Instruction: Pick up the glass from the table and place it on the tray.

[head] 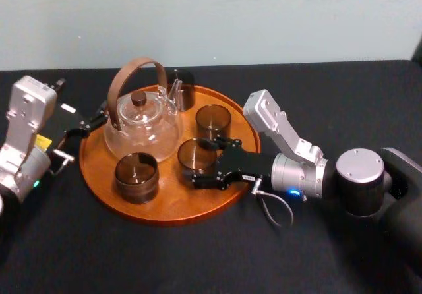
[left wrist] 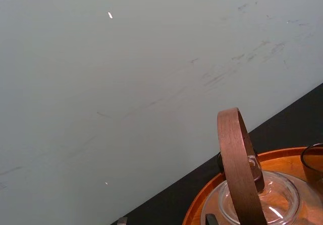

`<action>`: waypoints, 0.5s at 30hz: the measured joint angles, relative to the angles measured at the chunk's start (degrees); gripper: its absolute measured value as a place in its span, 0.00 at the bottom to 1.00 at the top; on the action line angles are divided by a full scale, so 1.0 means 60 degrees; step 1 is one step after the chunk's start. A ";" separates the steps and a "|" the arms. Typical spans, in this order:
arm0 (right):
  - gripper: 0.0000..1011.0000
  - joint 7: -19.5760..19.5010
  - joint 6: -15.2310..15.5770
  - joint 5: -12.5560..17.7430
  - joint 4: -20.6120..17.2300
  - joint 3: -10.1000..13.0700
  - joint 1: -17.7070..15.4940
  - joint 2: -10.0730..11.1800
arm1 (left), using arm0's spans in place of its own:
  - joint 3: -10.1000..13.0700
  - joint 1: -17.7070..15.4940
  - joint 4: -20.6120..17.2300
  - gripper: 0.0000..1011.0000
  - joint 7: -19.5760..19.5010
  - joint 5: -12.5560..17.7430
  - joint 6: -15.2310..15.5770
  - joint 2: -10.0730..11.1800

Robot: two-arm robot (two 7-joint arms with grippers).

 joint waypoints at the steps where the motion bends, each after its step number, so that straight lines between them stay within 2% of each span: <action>1: 0.89 0.0000 0.0001 0.0003 0.0000 0.0000 -0.0001 0.0001 | 0.0000 0.0000 0.0000 0.99 0.0000 0.0001 0.0000 0.0000; 7: 0.90 0.0001 0.0009 0.0025 -0.0006 0.0000 -0.0006 0.0003 | 0.0000 0.0000 0.0000 0.99 0.0000 0.0000 0.0000 0.0000; 12: 0.98 0.0004 0.0018 0.0038 -0.0011 0.0003 -0.0009 0.0006 | 0.0000 0.0000 0.0000 0.99 0.0000 0.0001 0.0000 0.0000; 15: 0.99 0.0004 0.0025 0.0044 -0.0013 0.0005 -0.0009 0.0008 | 0.0000 0.0000 0.0000 0.99 0.0000 0.0001 0.0000 0.0000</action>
